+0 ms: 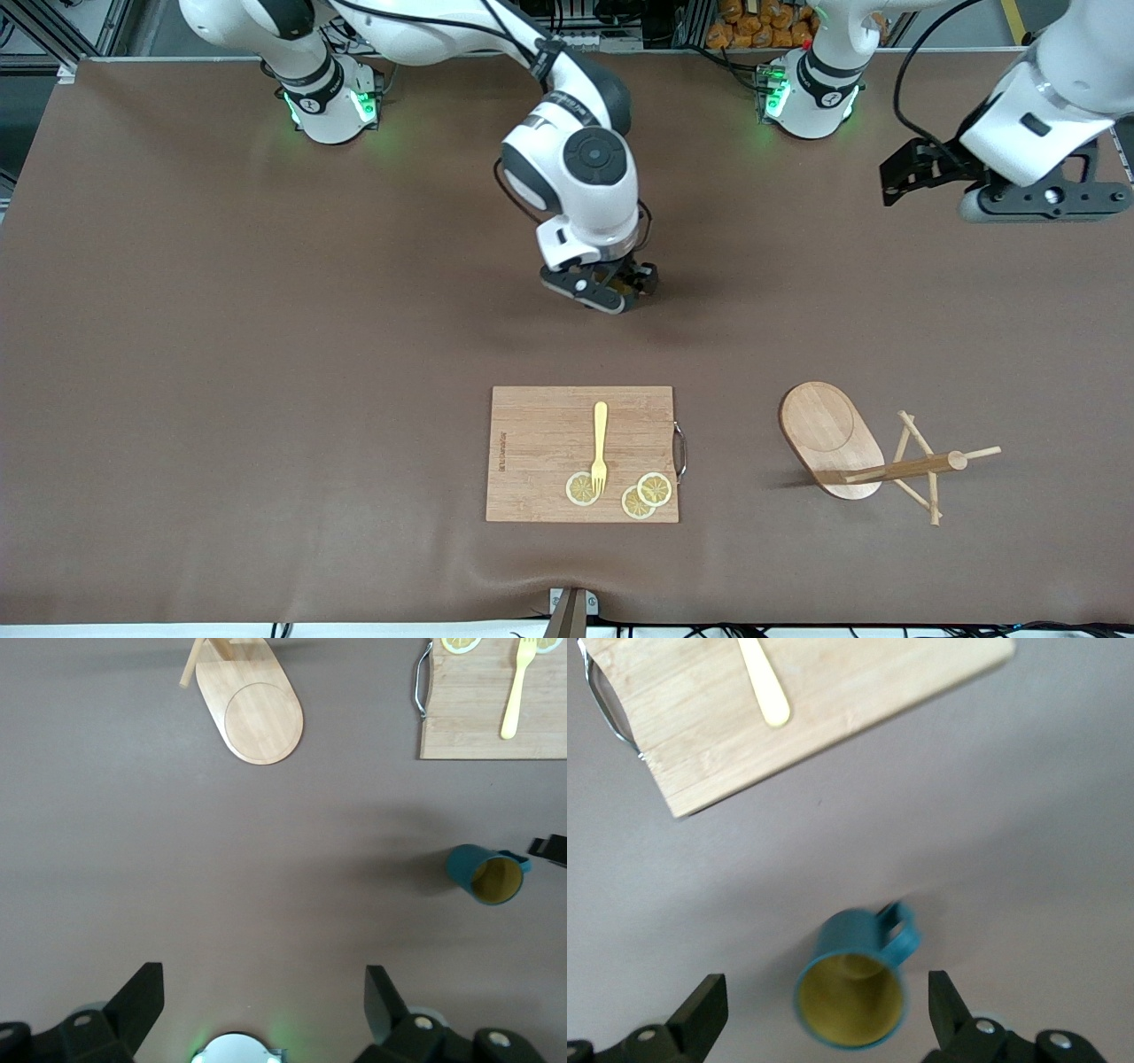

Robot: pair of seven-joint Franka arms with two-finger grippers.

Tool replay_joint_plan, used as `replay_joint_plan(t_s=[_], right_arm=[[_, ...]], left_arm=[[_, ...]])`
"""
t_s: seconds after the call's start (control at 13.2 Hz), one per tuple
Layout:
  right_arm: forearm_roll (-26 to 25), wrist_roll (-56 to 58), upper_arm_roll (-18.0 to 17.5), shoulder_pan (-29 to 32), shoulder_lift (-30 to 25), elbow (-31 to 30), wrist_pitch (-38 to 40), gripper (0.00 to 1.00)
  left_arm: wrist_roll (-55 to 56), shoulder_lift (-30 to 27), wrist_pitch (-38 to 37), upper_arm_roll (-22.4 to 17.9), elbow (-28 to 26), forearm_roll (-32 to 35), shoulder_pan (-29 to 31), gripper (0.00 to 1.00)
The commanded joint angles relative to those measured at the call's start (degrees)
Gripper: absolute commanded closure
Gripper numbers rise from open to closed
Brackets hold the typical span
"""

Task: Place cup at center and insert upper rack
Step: 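Lower the mug and open the right gripper while the left gripper approaches, then withdraw the right gripper while the left gripper moves toward the mug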

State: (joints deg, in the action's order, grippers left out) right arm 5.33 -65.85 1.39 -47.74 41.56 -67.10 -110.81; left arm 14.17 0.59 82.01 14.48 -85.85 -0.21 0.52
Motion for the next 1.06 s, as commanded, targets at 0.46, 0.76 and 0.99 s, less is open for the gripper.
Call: replay_joint_plan(t_s=[0.46,0.76,0.99], right_arm=[[-3.92,31.96,0.54,11.50,-20.35,-19.01,6.74,0.00],[-3.92,55.85,0.54,25.37,-25.11,-20.61,10.79,0.00],[-3.92,69.68,0.54,35.14,-31.51,-26.03,12.20,0.00]], left_arm=[[11.13,2.65,4.12,3.27,0.24,0.21,-1.23,0.00],[20.88,4.41,6.14,4.42,0.07,0.39,-2.45,0.00],[29.57,7.13,9.21,4.42,0.15,2.31,-5.69,0.00]])
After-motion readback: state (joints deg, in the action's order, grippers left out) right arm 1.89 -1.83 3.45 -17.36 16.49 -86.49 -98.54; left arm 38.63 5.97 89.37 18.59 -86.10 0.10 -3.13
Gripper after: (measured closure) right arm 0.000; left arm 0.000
